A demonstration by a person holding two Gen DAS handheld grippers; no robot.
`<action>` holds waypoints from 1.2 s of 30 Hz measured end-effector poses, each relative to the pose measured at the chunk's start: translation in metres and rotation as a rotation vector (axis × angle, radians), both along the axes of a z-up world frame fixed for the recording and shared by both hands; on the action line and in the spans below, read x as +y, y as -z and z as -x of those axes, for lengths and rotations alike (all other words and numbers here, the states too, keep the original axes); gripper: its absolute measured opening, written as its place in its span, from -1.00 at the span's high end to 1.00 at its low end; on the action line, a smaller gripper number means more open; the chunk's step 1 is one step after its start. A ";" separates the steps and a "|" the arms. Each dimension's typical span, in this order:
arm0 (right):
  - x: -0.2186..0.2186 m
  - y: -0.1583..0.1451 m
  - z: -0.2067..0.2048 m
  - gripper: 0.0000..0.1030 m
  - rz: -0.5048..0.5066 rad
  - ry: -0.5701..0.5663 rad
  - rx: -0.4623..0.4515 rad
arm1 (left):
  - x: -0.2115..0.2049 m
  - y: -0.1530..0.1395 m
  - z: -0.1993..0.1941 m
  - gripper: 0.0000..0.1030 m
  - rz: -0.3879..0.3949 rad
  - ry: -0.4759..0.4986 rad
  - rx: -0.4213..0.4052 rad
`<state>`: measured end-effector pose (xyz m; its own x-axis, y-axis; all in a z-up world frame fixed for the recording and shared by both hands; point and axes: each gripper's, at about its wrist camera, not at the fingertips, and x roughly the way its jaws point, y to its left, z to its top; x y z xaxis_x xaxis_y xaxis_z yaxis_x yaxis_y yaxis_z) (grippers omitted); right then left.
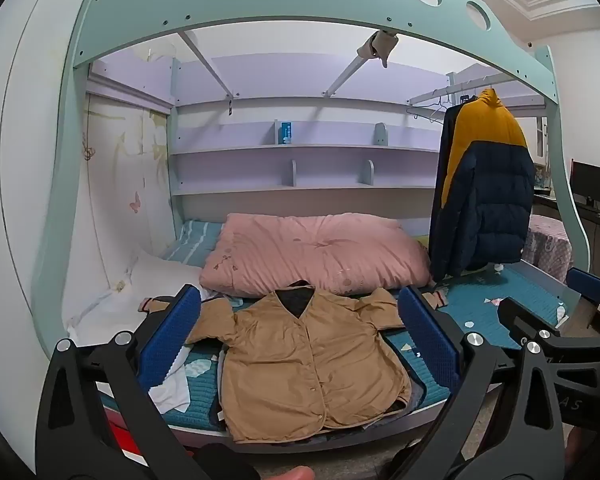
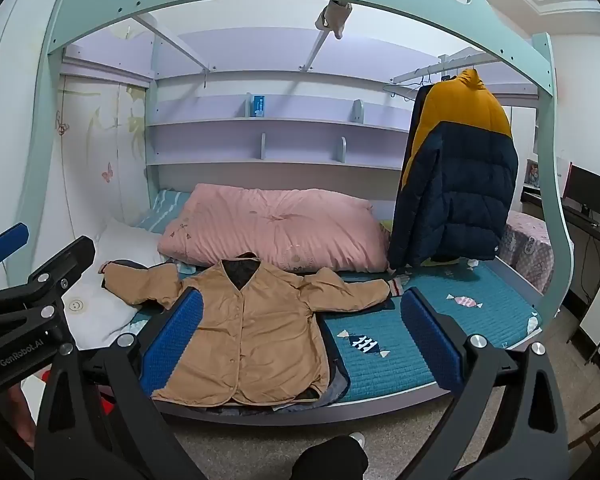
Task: Fold large clothes
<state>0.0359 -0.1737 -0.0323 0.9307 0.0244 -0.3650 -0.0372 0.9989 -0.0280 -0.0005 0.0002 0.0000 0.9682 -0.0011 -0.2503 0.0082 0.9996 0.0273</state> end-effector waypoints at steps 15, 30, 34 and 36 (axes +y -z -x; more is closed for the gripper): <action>-0.001 0.002 0.001 -0.86 -0.002 -0.001 -0.002 | 0.000 0.000 0.000 -0.91 -0.003 -0.001 0.003; -0.003 0.005 -0.001 -0.86 -0.007 0.001 -0.001 | 0.002 0.000 -0.002 -0.91 0.015 0.013 0.012; -0.003 0.005 -0.001 -0.86 -0.007 -0.001 0.000 | 0.001 0.002 -0.005 -0.91 0.022 0.019 0.014; -0.002 0.005 -0.001 -0.86 -0.004 0.002 -0.001 | 0.002 0.003 -0.006 -0.91 0.018 0.018 0.011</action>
